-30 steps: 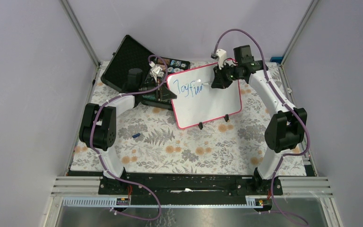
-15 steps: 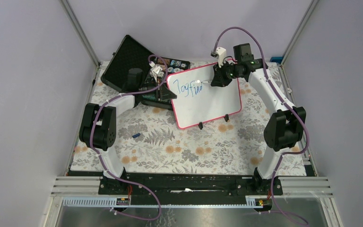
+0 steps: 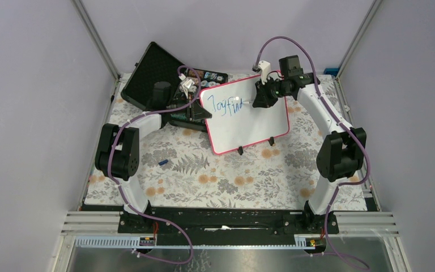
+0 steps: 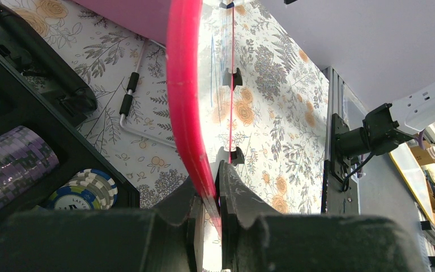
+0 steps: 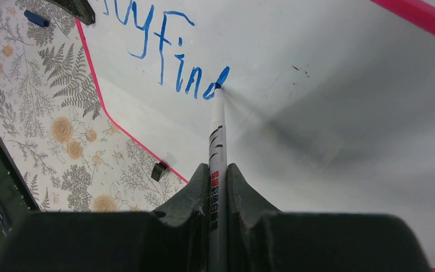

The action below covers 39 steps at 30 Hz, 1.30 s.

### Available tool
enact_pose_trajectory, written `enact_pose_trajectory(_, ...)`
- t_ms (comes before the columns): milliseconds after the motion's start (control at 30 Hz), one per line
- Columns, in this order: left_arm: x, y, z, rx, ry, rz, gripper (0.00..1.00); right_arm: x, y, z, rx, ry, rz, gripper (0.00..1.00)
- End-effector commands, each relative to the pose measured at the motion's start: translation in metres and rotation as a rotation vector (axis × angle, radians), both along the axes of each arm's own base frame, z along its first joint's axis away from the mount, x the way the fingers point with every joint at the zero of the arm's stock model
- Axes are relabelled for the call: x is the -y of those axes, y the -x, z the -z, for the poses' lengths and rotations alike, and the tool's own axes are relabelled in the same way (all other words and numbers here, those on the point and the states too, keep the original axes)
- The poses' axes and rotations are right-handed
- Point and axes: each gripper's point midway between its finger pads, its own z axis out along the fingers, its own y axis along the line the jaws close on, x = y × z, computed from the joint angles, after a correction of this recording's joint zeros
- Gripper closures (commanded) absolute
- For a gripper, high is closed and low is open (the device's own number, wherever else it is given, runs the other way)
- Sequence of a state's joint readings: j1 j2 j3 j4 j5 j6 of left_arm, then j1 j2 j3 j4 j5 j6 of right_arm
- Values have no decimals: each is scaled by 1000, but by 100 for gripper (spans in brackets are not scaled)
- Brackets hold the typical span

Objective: Write a sentence on the whiteboard

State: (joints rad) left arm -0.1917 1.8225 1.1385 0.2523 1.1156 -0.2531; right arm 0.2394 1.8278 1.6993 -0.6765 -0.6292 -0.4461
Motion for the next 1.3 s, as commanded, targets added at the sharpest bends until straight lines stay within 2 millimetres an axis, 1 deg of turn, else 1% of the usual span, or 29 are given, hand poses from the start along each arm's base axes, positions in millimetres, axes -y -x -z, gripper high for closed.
enact_pose_trajectory(0,2,-11,-1,135,-34,4,100,8,0,-10,51,19,13,100)
enact_pose_trajectory(267,2,-10,-2,137,-36,2,100,11,6,-4,45,32,8,100)
enact_pose_trajectory(500,3,-10,-2,136,-35,3,100,12,10,-5,47,35,6,100)
enact_pose_trajectory(633,3,-10,-3,139,-36,3,100,13,13,-15,61,28,-3,100)
enact_pose_trajectory(767,3,-10,-3,139,-37,3,100,15,16,-30,91,14,0,100)
enact_pose_trajectory(867,3,-10,-3,141,-36,4,100,17,18,-36,93,0,2,100)
enact_pose_trajectory(1100,3,-10,-3,141,-41,7,100,17,14,-28,74,5,2,100)
enact_pose_trajectory(1267,4,-11,-1,126,-49,9,100,13,9,-29,86,-19,3,100)
